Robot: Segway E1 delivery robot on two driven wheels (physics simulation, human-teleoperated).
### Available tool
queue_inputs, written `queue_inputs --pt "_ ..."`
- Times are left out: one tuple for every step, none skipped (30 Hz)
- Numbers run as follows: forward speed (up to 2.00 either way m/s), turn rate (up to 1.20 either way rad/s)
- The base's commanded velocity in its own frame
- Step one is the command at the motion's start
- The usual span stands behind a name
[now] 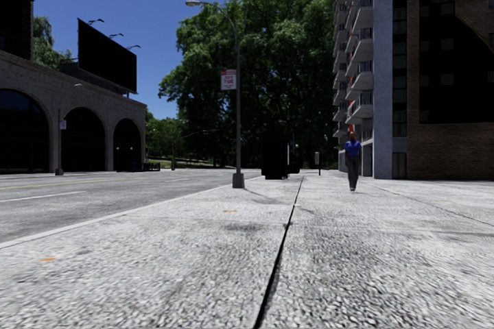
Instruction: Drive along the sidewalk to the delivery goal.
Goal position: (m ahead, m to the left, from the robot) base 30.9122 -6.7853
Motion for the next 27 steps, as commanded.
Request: queue_inputs --pt "2.00 -0.32" --pt "2.00 -0.32" --pt "2.00 -0.32" --pt "2.00 -0.32" --pt "2.00 -0.38" --pt "2.00 -0.45" --pt "2.00 -0.47" --pt "2.00 -0.47" --pt "2.00 -0.48" --pt "2.00 -0.48" --pt "2.00 -0.48" --pt "2.00 -0.48" --pt "2.00 -0.48" --pt "2.00 -0.48" --pt "2.00 -0.43" --pt "2.00 -0.41" --pt "2.00 -0.40" --pt "2.00 -0.40" --pt "2.00 -0.40" --pt "2.00 -0.40" --pt "2.00 -0.37" --pt "2.00 0.00" --pt "2.00 0.00" --pt "2.00 0.00" --pt "2.00 0.00" --pt "2.00 0.00" --pt "2.00 0.00"
